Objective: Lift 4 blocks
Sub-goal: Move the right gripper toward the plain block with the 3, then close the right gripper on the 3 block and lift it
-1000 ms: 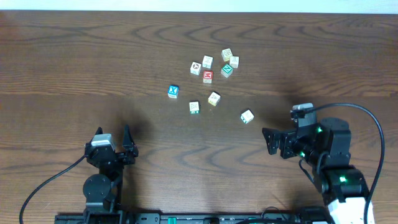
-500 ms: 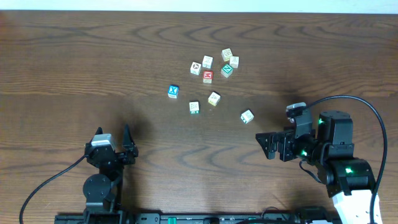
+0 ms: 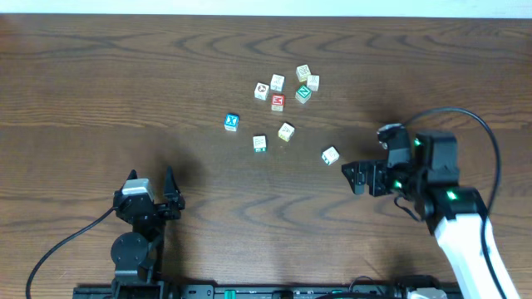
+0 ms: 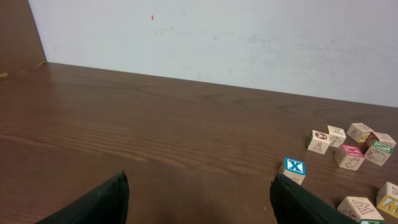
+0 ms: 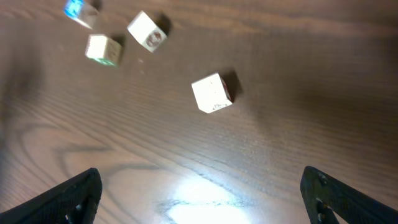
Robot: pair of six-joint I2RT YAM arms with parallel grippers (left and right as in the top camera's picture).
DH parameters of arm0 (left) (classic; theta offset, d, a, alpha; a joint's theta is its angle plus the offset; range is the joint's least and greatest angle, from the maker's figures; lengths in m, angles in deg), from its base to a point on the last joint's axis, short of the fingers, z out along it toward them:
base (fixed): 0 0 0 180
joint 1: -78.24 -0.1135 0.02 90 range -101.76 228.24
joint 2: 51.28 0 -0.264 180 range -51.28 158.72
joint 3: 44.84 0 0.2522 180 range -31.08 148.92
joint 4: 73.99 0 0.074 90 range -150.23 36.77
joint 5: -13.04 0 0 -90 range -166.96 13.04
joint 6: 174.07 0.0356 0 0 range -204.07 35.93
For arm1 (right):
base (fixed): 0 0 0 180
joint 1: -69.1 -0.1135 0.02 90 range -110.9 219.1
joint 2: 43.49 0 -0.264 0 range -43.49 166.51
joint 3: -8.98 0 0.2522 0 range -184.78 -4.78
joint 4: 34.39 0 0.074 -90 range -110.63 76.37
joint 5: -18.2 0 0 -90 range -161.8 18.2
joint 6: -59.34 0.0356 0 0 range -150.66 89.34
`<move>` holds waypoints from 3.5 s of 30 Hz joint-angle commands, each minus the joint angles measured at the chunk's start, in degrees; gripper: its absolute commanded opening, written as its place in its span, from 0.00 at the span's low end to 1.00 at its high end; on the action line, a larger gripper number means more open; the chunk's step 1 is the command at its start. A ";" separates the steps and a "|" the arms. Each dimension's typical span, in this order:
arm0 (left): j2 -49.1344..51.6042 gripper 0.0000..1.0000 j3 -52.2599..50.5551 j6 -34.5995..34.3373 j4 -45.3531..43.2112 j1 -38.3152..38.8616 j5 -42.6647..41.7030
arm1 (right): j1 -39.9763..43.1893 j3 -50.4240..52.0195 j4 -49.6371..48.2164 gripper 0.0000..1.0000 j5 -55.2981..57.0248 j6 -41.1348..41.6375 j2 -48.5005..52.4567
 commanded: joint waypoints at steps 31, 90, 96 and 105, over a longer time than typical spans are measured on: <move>-0.26 0.73 -0.79 -0.13 2.73 -0.28 0.72 | -12.26 -12.31 -8.00 0.89 10.40 -15.32 26.05; -0.26 0.73 -0.79 -0.13 2.73 -0.28 0.72 | -14.58 -12.26 -13.05 0.35 20.94 -3.89 36.09; -0.26 0.73 -0.79 -0.13 2.73 -0.28 0.72 | -14.62 -12.26 -13.14 0.29 20.96 -1.31 36.09; -0.26 0.73 -0.79 -0.11 2.73 -0.28 0.72 | -15.08 -12.31 -12.52 0.17 20.81 4.04 35.21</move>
